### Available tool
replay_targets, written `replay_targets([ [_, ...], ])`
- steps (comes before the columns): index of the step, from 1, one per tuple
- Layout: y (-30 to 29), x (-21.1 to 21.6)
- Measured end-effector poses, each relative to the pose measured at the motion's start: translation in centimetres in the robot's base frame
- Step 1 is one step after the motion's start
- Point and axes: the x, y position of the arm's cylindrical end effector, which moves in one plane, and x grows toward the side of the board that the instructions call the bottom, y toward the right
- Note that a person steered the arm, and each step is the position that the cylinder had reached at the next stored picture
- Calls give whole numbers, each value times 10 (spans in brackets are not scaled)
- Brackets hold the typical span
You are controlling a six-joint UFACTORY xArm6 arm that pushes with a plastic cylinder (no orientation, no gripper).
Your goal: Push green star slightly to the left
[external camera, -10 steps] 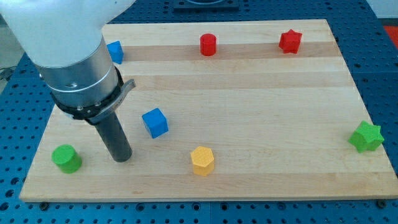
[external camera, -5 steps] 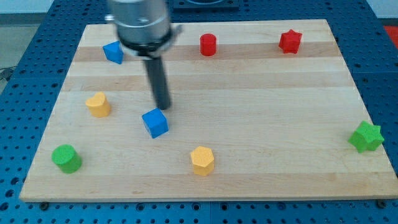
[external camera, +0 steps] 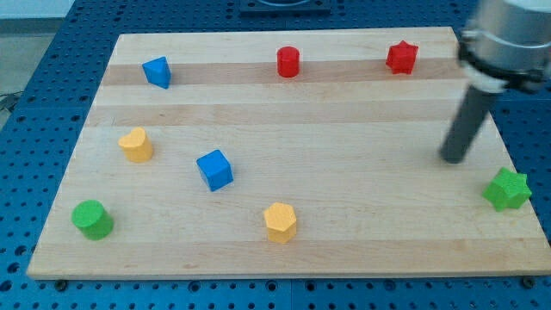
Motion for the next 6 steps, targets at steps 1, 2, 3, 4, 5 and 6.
replay_targets([
  [1,56,8],
  [2,80,9],
  [3,92,41],
  [4,92,46],
  [5,77,50],
  [6,61,52],
])
